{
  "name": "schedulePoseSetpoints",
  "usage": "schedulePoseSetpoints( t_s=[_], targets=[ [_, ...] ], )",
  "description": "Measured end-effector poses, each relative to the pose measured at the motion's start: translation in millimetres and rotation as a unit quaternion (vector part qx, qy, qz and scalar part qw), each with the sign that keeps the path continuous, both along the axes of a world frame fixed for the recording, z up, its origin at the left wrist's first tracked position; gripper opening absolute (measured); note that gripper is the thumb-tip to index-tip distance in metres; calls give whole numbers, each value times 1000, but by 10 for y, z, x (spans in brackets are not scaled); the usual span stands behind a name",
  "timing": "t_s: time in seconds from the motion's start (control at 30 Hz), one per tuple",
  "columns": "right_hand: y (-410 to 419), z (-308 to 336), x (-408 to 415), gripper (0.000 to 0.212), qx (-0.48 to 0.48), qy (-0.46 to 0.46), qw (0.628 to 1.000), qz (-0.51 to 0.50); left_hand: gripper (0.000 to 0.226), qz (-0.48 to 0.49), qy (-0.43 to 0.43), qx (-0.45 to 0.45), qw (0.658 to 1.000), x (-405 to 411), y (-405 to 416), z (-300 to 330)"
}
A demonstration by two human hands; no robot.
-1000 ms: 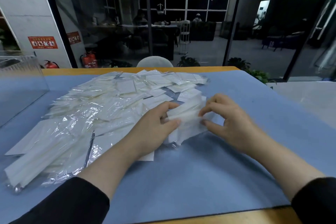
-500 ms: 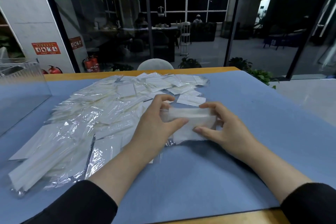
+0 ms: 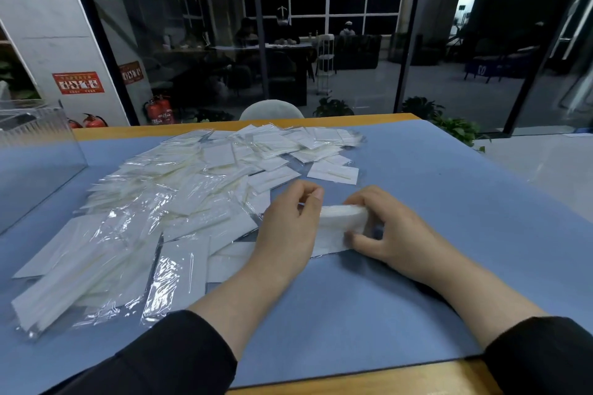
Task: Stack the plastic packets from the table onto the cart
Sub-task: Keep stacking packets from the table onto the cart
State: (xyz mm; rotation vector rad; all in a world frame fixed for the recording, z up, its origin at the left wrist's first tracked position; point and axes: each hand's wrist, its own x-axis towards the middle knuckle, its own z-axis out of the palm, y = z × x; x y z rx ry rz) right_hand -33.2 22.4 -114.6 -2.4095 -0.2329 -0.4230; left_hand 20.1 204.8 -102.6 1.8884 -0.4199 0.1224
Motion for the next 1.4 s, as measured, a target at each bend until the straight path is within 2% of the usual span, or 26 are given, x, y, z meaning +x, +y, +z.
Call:
schedulePoseSetpoints(
  t_s=[0.1, 0.13, 0.2, 0.27, 0.33, 0.47, 0.53, 0.63, 0.73, 0.8, 0.9, 1.03, 1.1, 1.17, 1.3, 1.4],
  targets=[
    [-22, -11, 12, 34, 1, -24, 1000, -18, 13, -45, 15, 14, 999, -55, 59, 87],
    [-22, 12, 12, 38, 3, -40, 999, -24, 17, -67, 8, 46, 997, -63, 118, 126],
    [27, 100, 0, 46, 14, -64, 998, -20, 41, -105, -29, 147, 983, -74, 279, 201],
    [151, 195, 3, 49, 14, -81, 997, 1, 40, -93, -68, 194, 974, -72, 462, 284],
    [346, 271, 41, 46, 10, -92, 995, 20, 27, -57, -94, 183, 977, -76, 666, 330],
    [857, 378, 183, 44, 25, -77, 996, 42, 17, -2, -85, 129, 988, -144, 1217, 335],
    [1147, 425, 264, 51, 47, -56, 996, 59, 17, 42, -80, 108, 990, -175, 1548, 320],
    [1506, 478, 398, 66, 70, -84, 992, 59, 17, 172, -93, 39, 980, -127, 2117, 316],
    [1860, 509, 518, 57, -69, -60, 989, 114, 14, 298, -115, 29, 947, -26, 2689, 254],
    [2130, 528, 571, 55, -157, -28, 969, 189, 12, 350, -96, 20, 932, 38, 2963, 141],
    [2492, 540, 674, 68, -226, 15, 936, 269, 10, 372, -56, -24, 926, 93, 3151, -12],
    [2797, 520, 877, 78, -299, 72, 902, 302, 11, 349, -31, -78, 933, 151, 3185, -48],
    [2849, 524, 989, 74, -306, 115, 895, 303, 12, 344, -30, -92, 934, 176, 3207, -69],
    [2870, 517, 1086, 63, -324, 108, 891, 299, 13, 347, -26, -111, 931, 188, 3239, -97],
    [2903, 406, 1138, 36, -342, 2, 889, 305, 13, 349, -28, -120, 929, 195, 3262, -121],
    [2852, 353, 1120, 22, -292, -67, 910, 286, 14, 356, -43, -129, 924, 174, 3265, -101]
  ],
)
